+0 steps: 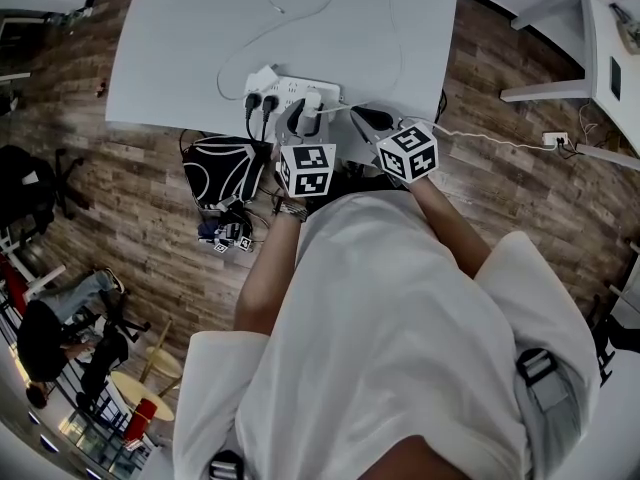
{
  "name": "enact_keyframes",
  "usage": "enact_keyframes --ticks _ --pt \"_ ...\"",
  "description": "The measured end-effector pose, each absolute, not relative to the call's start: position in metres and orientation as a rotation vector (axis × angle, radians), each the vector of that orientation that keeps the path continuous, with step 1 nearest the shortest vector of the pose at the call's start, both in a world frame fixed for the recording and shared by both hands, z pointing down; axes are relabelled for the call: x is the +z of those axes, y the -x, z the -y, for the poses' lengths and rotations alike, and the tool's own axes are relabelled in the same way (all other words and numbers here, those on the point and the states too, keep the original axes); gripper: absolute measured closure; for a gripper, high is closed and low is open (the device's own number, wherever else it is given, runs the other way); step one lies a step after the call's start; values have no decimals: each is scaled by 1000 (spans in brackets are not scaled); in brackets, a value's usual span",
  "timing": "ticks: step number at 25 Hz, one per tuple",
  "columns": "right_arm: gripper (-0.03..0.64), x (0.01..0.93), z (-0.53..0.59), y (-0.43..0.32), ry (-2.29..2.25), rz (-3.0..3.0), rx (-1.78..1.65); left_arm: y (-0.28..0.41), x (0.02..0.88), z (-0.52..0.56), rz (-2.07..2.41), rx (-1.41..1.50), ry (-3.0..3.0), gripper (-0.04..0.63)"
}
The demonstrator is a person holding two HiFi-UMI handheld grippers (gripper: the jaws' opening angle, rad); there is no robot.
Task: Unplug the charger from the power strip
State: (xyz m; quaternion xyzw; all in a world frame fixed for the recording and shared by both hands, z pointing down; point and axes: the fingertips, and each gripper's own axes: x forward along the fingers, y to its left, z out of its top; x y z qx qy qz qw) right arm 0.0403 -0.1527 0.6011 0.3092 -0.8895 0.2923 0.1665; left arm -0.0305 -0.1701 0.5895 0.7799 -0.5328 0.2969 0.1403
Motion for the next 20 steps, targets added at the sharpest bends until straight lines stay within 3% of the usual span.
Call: enact_keyframes --ticks 20 --pt "615 603 153 -23 -834 2525 790 40 574 172 1602 827 -2283 453"
